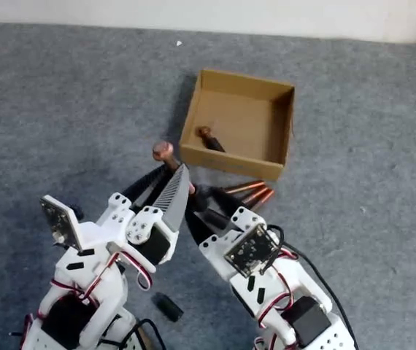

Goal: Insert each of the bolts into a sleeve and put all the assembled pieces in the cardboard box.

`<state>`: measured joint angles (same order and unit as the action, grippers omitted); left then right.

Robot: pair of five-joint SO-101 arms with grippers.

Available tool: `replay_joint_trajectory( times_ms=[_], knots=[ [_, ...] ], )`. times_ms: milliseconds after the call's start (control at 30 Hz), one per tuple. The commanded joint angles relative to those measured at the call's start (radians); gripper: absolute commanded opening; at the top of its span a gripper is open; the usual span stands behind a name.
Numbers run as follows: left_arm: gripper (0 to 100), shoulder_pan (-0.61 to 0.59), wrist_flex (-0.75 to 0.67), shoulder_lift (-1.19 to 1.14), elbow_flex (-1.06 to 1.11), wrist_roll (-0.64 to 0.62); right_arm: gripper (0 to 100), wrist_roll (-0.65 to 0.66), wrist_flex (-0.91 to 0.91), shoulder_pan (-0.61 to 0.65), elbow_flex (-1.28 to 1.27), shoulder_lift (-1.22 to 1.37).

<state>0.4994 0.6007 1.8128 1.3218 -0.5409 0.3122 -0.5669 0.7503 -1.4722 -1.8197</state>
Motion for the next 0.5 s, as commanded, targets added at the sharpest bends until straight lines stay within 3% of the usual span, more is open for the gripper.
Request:
replay_joint_trajectory(
  times_ms=[0,467],
  knots=[
    [0,0.031,-0.021,0.007,-0.041,-0.005,0.5,0.012,0.005,0.012,0.064,-0.019],
    [0,0.027,-0.015,0.008,0.042,0.002,0.5,0.012,0.010,0.002,0.061,-0.019]
  ],
)
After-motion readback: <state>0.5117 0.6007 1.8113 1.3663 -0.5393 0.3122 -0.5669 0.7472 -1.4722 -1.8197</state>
